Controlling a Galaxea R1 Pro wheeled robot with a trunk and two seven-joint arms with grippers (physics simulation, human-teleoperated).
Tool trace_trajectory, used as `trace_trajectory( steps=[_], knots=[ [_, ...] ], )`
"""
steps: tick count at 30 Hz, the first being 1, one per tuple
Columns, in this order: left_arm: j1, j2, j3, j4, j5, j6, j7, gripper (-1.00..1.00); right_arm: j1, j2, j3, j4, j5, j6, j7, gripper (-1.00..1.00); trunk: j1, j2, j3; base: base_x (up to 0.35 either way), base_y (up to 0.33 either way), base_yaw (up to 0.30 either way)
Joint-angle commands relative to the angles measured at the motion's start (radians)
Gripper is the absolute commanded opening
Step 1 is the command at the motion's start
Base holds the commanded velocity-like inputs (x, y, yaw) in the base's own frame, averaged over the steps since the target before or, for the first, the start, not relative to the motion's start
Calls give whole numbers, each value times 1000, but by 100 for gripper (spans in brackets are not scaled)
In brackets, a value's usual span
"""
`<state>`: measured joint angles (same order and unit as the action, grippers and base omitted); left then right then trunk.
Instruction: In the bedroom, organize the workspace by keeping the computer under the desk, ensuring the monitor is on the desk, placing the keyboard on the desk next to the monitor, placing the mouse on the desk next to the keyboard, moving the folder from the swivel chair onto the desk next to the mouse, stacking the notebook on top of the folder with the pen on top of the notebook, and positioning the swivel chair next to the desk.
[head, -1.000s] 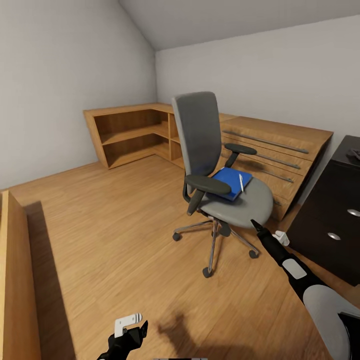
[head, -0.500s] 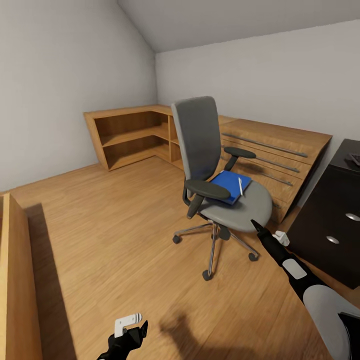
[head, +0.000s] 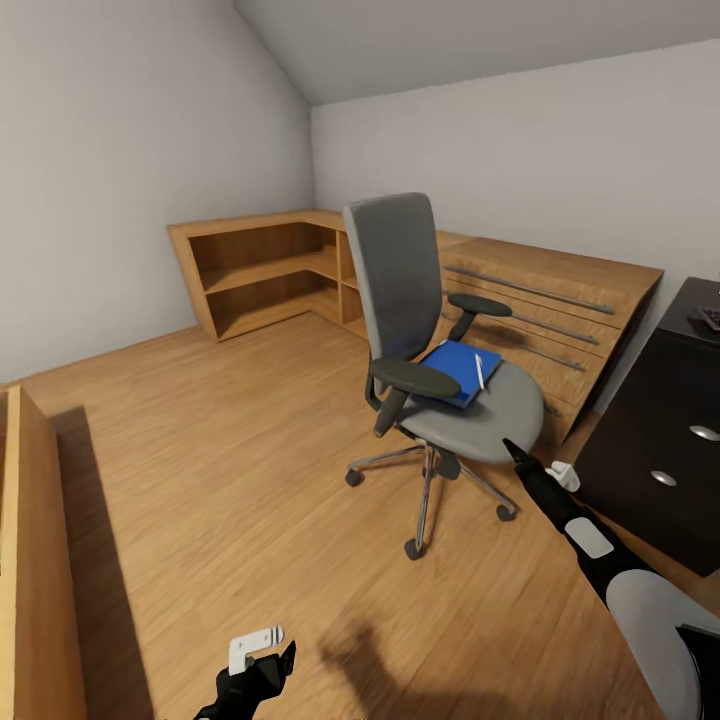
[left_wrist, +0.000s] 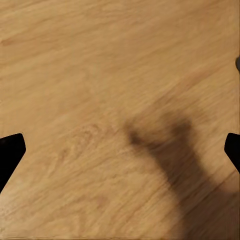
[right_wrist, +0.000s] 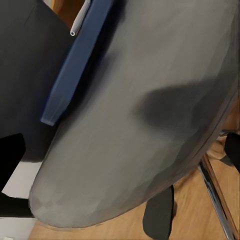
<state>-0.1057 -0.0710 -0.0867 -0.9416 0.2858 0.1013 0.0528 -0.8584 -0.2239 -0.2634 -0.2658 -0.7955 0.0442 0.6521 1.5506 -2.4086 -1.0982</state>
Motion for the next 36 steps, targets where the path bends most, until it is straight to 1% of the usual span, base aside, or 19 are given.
trace_trajectory(
  steps=[1,10,20,25,31,36],
  knots=[
    [0,0,-2,-2,10,5,6,100,-1,0,0,1,-8,-6,4,100,0,0,-1,-209,0,0],
    [0,0,-2,-2,10,5,6,100,-1,2,0,27,-9,-56,3,100,0,0,-1,-291,0,0],
    [0,0,-1,-2,10,5,6,100,-1,5,2,71,-9,-148,3,100,0,0,-1,-324,0,0],
    [0,0,-2,-1,10,5,6,100,-1,18,2,79,-9,-171,3,100,0,0,-1,-326,-29,0],
    [0,0,-3,23,10,5,6,100,-1,30,2,109,-8,-180,2,100,0,0,-1,-320,-88,0],
    [0,0,-3,36,10,4,6,100,-1,36,2,121,-7,-195,-1,100,0,0,-1,-241,-136,0]
  ],
)
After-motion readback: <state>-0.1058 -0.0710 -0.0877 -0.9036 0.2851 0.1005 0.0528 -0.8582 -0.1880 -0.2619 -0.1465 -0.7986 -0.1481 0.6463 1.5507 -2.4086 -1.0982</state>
